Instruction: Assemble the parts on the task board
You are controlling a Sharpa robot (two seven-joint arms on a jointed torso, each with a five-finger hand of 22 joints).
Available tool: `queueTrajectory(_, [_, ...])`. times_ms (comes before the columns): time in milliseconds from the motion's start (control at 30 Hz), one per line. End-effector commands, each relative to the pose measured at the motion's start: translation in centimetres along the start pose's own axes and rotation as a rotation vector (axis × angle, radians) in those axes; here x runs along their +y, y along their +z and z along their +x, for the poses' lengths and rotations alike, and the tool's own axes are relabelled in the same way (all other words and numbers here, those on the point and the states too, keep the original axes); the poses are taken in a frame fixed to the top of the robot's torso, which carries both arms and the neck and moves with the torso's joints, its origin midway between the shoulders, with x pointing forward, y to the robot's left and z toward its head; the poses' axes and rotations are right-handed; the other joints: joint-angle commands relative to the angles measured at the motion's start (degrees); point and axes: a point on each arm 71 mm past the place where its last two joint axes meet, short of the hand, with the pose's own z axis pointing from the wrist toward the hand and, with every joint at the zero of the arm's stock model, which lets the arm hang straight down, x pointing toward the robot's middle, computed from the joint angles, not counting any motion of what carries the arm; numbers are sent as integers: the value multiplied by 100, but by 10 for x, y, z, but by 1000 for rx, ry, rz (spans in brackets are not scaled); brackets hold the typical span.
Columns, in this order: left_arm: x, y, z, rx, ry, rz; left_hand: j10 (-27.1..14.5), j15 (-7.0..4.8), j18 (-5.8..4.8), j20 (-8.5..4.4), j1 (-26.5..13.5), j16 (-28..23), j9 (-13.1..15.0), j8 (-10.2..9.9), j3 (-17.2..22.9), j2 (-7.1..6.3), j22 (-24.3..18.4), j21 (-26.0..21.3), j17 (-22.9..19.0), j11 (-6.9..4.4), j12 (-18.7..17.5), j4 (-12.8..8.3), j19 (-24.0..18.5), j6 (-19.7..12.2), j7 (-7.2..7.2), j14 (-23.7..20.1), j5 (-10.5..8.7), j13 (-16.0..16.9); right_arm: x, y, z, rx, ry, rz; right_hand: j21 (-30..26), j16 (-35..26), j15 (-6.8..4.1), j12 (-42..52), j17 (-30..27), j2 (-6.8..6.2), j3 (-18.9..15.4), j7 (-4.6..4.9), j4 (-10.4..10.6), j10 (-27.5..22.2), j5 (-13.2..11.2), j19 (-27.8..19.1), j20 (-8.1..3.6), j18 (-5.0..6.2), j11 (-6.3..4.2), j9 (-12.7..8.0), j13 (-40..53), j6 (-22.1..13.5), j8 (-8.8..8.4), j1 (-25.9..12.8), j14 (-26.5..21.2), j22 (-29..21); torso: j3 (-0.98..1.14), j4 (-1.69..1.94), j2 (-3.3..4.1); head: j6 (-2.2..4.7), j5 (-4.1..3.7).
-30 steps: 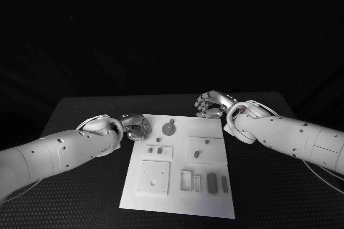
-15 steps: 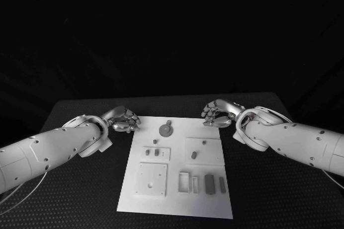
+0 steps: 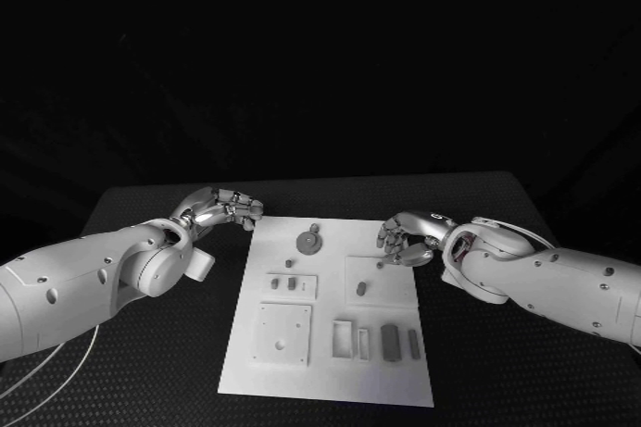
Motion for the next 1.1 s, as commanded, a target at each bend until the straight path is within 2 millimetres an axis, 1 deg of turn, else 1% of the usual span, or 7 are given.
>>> queueTrajectory(33, [-5,1,5,2,-117,38,21,-15,19,20,-63,-34,9,33,-35,-6,-6,-37,5,-18,38,3,33,-33,-16,43,-19,9,3,0,6,42,-94,-6,25,37,-14,-23,24,-35,47,-22,-3,10,-43,60,-8,71,-9,-15,-1,38,-26,31,47,20,-8,-6,-5,7,16])
queueTrajectory(233, [-5,1,7,4,-133,35,-1,-11,23,25,-86,-87,1,23,-78,4,-9,-66,11,-8,24,2,41,-65,-5,60,-19,4,6,-2,16,65,-153,-2,36,63,-34,-35,58,-103,77,-23,25,40,-160,111,-29,71,-17,-36,7,73,-33,36,81,54,-15,-12,5,8,3])
queueTrajectory(400, [-5,1,7,5,-133,35,-5,-11,25,26,-91,-105,0,23,-92,13,-9,-76,17,-6,22,3,47,-72,-2,71,-17,3,7,-1,21,68,-185,4,27,69,-40,-58,80,-170,171,-25,63,47,-234,132,-37,70,-16,-56,9,103,-39,85,90,76,-8,-1,11,-1,-6])
queueTrajectory(600, [-5,1,6,3,-132,33,-5,-11,26,26,-91,-115,1,29,-99,18,-8,-82,21,-6,23,2,50,-67,-4,76,-14,3,11,2,26,59,-202,-3,38,91,-54,-56,108,-158,261,-33,83,85,-257,176,-52,71,-29,-59,21,169,-19,142,129,109,-13,5,13,-23,-6])
queueTrajectory(833, [-5,1,6,3,-132,30,-9,-12,27,27,-94,-121,1,31,-105,24,-7,-86,26,-5,21,3,54,-68,-4,85,-11,2,17,5,30,62,-213,-13,32,98,-53,-71,132,-132,344,-31,111,86,-274,178,-54,70,-28,-53,27,257,15,162,131,138,-3,8,11,-39,5])
queueTrajectory(1033, [-4,1,5,2,-132,25,-12,-13,27,27,-101,-128,0,31,-115,28,-6,-90,31,-3,20,6,59,-71,-3,93,-9,2,20,5,37,78,-250,-12,42,108,-49,-73,159,-117,382,-17,108,92,-282,182,-60,71,-31,-48,36,317,40,175,130,172,-6,-1,13,-55,10])
queueTrajectory(1100, [-4,1,5,2,-132,23,-12,-13,27,27,-102,-130,0,31,-116,28,-6,-91,32,-3,20,6,60,-72,-3,94,-9,2,21,5,38,81,-260,-11,55,123,-51,-65,179,-119,390,-19,104,108,-284,196,-65,71,-37,-45,46,345,52,179,140,193,-3,0,13,-55,7])
